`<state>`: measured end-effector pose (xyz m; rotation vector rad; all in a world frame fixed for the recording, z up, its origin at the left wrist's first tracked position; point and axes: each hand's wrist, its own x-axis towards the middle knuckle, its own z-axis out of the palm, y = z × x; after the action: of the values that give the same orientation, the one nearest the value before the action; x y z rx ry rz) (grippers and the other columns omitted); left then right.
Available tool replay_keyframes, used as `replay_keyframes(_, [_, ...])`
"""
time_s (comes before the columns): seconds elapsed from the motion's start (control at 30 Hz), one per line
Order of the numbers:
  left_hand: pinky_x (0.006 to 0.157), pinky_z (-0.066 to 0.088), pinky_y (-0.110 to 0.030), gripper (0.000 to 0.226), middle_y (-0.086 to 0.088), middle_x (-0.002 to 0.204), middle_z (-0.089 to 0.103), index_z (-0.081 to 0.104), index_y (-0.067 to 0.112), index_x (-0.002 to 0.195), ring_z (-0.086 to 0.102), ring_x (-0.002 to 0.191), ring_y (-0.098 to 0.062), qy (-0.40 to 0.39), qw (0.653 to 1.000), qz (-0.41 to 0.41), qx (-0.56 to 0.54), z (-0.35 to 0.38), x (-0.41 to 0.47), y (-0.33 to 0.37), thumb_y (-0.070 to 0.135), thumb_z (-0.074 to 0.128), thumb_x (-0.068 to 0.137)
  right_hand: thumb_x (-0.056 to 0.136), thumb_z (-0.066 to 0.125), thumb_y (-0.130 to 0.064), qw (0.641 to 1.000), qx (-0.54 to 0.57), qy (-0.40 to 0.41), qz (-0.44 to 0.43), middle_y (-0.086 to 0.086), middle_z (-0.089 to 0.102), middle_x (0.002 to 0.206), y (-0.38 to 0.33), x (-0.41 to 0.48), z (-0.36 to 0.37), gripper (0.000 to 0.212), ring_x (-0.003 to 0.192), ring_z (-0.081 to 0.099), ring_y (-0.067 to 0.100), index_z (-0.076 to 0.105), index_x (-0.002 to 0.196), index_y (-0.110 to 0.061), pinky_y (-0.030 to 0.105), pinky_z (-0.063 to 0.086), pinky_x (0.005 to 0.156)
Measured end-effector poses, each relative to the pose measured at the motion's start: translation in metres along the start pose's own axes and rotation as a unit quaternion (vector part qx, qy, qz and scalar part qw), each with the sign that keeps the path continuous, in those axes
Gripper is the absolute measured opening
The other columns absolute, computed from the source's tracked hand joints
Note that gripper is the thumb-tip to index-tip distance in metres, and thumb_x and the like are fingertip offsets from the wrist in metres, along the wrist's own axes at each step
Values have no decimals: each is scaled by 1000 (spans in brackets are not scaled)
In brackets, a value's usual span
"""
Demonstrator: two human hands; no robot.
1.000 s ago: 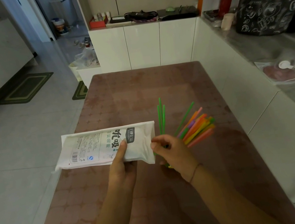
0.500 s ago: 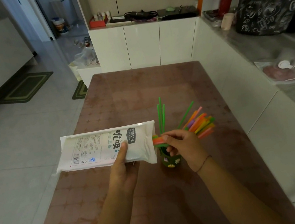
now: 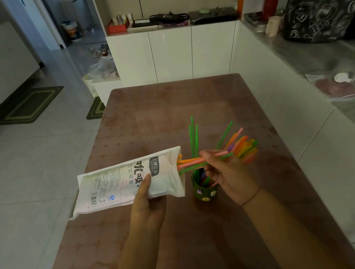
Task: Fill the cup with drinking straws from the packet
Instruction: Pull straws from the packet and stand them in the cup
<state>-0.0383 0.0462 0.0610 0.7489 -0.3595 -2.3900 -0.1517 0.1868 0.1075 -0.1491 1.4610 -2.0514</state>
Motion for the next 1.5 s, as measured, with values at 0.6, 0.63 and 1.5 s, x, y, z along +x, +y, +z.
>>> replay_keyframes(0.6, [59, 60, -30, 29, -2, 89, 76, 59, 16, 109, 73, 79, -15, 67, 997, -36, -17, -9, -3, 1, 5, 64, 83, 84, 61, -3, 998, -2, 12, -59, -6, 55, 49, -22, -2, -7, 11, 44, 49, 4, 67, 76, -8, 15, 44, 46])
replay_keyframes(0.63, [59, 60, -30, 28, -2, 91, 76, 59, 16, 109, 73, 80, -15, 65, 997, -40, -14, -7, -3, -1, 4, 64, 83, 84, 61, -4, 998, -16, 3, -55, -5, 56, 50, -16, -3, -4, 12, 46, 50, 5, 68, 76, -11, 17, 46, 50])
replay_keyframes(1.5, [51, 57, -28, 39, -1, 81, 76, 58, 15, 120, 74, 70, -15, 114, 993, -35, -7, -26, 4, 8, 3, 66, 83, 83, 65, -11, 950, -180, 169, -191, -3, 60, 41, -55, 2, -48, 11, 37, 53, 5, 69, 82, -1, 18, 47, 42])
